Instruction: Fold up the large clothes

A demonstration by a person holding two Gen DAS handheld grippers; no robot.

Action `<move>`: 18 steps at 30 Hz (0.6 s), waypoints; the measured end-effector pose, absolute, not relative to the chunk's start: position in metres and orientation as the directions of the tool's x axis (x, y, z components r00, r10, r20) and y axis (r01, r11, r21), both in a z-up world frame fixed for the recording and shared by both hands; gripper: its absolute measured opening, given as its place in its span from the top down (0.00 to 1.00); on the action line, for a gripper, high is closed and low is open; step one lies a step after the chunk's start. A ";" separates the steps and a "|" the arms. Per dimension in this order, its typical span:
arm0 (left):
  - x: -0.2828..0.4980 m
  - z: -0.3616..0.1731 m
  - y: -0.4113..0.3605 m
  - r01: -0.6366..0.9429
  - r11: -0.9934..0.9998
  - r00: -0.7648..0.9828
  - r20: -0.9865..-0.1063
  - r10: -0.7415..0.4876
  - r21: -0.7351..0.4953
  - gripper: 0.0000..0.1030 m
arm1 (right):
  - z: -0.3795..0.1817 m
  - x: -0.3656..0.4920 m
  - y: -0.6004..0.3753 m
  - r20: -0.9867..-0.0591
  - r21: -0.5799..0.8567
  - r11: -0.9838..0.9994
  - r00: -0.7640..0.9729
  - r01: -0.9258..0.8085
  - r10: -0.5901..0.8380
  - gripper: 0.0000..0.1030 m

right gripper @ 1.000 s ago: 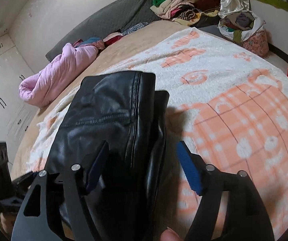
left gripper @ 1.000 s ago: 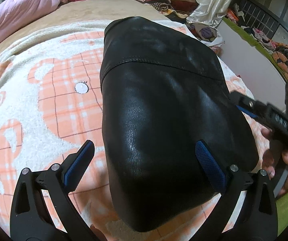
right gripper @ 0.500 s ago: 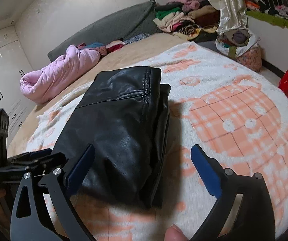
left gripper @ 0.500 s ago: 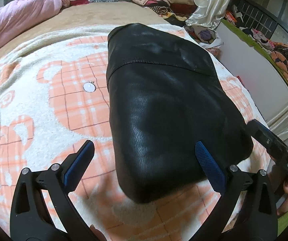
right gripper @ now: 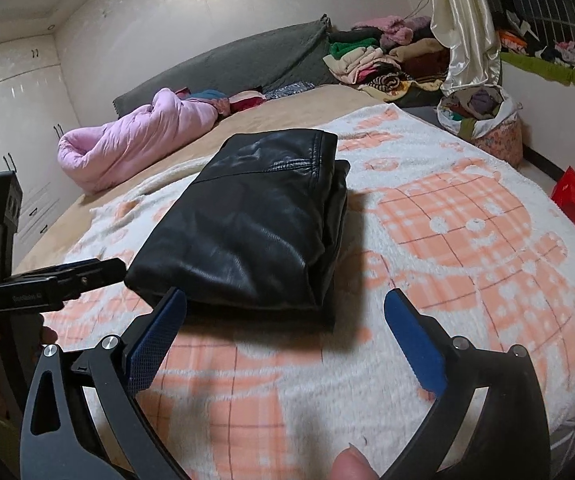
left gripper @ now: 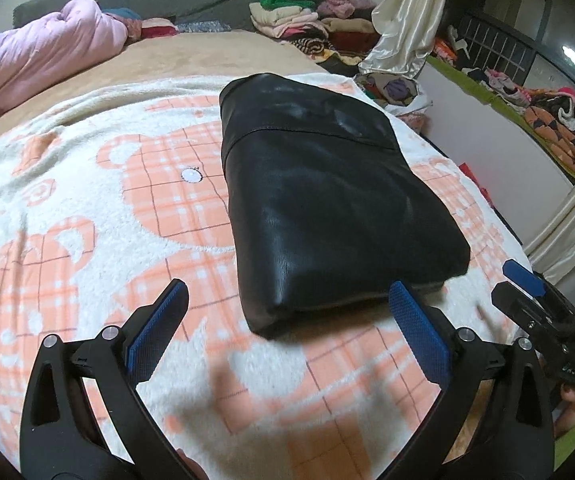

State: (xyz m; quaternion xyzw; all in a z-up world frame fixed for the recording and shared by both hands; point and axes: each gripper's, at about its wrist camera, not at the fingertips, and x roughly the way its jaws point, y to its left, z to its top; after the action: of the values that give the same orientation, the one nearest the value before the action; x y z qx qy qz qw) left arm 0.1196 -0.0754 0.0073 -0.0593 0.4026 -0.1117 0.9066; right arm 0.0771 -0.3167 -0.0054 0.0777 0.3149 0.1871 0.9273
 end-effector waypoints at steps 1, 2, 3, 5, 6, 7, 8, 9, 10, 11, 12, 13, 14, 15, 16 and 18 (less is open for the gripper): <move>0.117 0.008 -0.075 0.153 0.968 0.653 -0.715 -0.249 -0.197 0.09 | -0.005 0.074 -0.317 -0.554 0.256 0.920 0.734 -0.297 0.392 0.04; 0.114 0.007 -0.074 0.151 0.969 0.656 -0.713 -0.248 -0.198 0.09 | -0.006 0.072 -0.316 -0.556 0.254 0.921 0.735 -0.296 0.389 0.04; 0.111 0.007 -0.074 0.149 0.969 0.657 -0.712 -0.247 -0.199 0.09 | -0.006 0.069 -0.316 -0.556 0.249 0.922 0.736 -0.295 0.386 0.04; 0.105 0.005 -0.072 0.145 0.969 0.661 -0.710 -0.245 -0.199 0.09 | -0.006 0.063 -0.315 -0.553 0.241 0.923 0.739 -0.300 0.384 0.04; 0.102 0.005 -0.072 0.140 0.971 0.664 -0.709 -0.237 -0.193 0.09 | -0.007 0.059 -0.313 -0.553 0.233 0.924 0.740 -0.304 0.383 0.04; 0.100 0.004 -0.071 0.137 0.973 0.668 -0.708 -0.231 -0.188 0.09 | -0.007 0.055 -0.311 -0.553 0.226 0.924 0.740 -0.309 0.383 0.04; 0.096 0.002 -0.070 0.131 0.975 0.673 -0.706 -0.222 -0.182 0.09 | -0.008 0.051 -0.310 -0.553 0.219 0.924 0.740 -0.314 0.383 0.04; 0.093 0.001 -0.069 0.128 0.975 0.675 -0.705 -0.219 -0.180 0.09 | -0.009 0.049 -0.310 -0.553 0.214 0.924 0.740 -0.317 0.382 0.04; 0.090 0.000 -0.068 0.124 0.976 0.676 -0.705 -0.215 -0.178 0.09 | -0.009 0.046 -0.309 -0.555 0.207 0.925 0.740 -0.319 0.380 0.04; 0.088 -0.002 -0.067 0.121 0.977 0.674 -0.708 -0.210 -0.175 0.09 | -0.010 0.043 -0.308 -0.557 0.199 0.926 0.741 -0.320 0.375 0.04; 0.086 -0.002 -0.066 0.118 0.978 0.674 -0.709 -0.208 -0.174 0.09 | -0.010 0.041 -0.307 -0.558 0.193 0.927 0.741 -0.321 0.373 0.04; 0.085 -0.003 -0.064 0.113 0.978 0.675 -0.709 -0.204 -0.174 0.09 | -0.010 0.040 -0.306 -0.563 0.189 0.929 0.740 -0.319 0.368 0.04; 0.083 -0.004 -0.063 0.107 0.979 0.675 -0.710 -0.200 -0.174 0.09 | -0.011 0.038 -0.306 -0.567 0.184 0.930 0.738 -0.319 0.365 0.04; 0.081 -0.006 -0.061 0.105 0.979 0.673 -0.712 -0.200 -0.175 0.09 | -0.011 0.037 -0.305 -0.569 0.182 0.929 0.736 -0.321 0.366 0.04; 0.080 -0.007 -0.060 0.104 0.979 0.672 -0.713 -0.199 -0.175 0.09 | -0.011 0.036 -0.304 -0.575 0.178 0.930 0.733 -0.323 0.364 0.04; 0.078 -0.009 -0.059 0.097 0.980 0.671 -0.716 -0.194 -0.175 0.09 | -0.011 0.035 -0.302 -0.580 0.165 0.933 0.733 -0.320 0.355 0.04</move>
State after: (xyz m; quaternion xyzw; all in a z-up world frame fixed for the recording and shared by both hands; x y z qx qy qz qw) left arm 0.0781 -0.0589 -0.0090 -0.0609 0.3978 -0.0799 0.9120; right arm 0.0346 -0.3022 -0.0111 0.0271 0.3169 0.1813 0.9306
